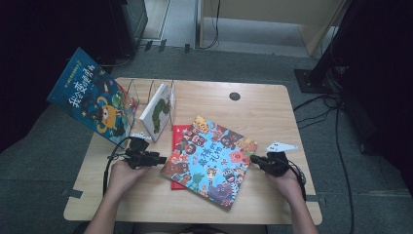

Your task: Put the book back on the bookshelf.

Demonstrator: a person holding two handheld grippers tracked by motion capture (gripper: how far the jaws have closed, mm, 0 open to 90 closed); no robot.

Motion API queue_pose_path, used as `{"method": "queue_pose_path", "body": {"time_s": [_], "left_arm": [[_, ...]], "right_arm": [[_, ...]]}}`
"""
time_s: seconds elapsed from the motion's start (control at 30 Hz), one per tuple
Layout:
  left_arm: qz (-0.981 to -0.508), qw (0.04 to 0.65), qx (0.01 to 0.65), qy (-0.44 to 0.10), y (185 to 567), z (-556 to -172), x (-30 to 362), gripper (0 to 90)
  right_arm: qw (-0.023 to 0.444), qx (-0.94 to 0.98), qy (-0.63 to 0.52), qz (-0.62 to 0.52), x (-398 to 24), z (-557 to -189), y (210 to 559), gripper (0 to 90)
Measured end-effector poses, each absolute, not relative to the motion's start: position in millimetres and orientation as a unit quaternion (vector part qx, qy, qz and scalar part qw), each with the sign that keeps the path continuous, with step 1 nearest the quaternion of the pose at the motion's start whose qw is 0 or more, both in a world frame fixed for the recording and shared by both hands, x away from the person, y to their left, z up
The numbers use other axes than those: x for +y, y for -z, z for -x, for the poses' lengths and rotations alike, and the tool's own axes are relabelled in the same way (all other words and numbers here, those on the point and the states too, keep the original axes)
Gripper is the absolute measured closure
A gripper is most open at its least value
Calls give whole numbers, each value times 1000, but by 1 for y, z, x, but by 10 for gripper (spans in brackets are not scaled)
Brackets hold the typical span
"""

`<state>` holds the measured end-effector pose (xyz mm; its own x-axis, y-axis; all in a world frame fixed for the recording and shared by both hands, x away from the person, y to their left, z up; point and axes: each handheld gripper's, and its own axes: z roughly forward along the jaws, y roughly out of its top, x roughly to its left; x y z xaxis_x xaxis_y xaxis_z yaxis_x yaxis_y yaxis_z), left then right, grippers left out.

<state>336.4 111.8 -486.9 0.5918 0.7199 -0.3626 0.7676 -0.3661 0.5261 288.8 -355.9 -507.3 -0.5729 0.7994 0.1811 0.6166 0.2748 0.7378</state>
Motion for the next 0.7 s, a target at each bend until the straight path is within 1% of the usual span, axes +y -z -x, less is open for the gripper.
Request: {"method": "queue_pose_path", "body": {"time_s": [0.3, 0.33, 0.37, 0.4, 0.53, 0.7], "left_arm": [[-822, 348, 450, 43, 488, -339, 109, 457], [-825, 344, 447, 45, 488, -340, 107, 457], [-834, 330, 440, 36, 487, -342, 103, 423], [-837, 328, 436, 33, 487, -342, 101, 416], [-835, 333, 436, 48, 488, -345, 96, 418], [-840, 326, 430, 49, 491, -346, 92, 415]], "right_arm": [[116, 790, -402, -448, -354, -291, 507, 894], [116, 790, -403, -448, -354, -292, 507, 894], [117, 788, -405, -449, -353, -293, 508, 894], [118, 789, -405, -447, -353, -294, 508, 894], [120, 784, -411, -450, -352, -297, 509, 895], [121, 779, -414, -455, -349, -301, 510, 895]]}}
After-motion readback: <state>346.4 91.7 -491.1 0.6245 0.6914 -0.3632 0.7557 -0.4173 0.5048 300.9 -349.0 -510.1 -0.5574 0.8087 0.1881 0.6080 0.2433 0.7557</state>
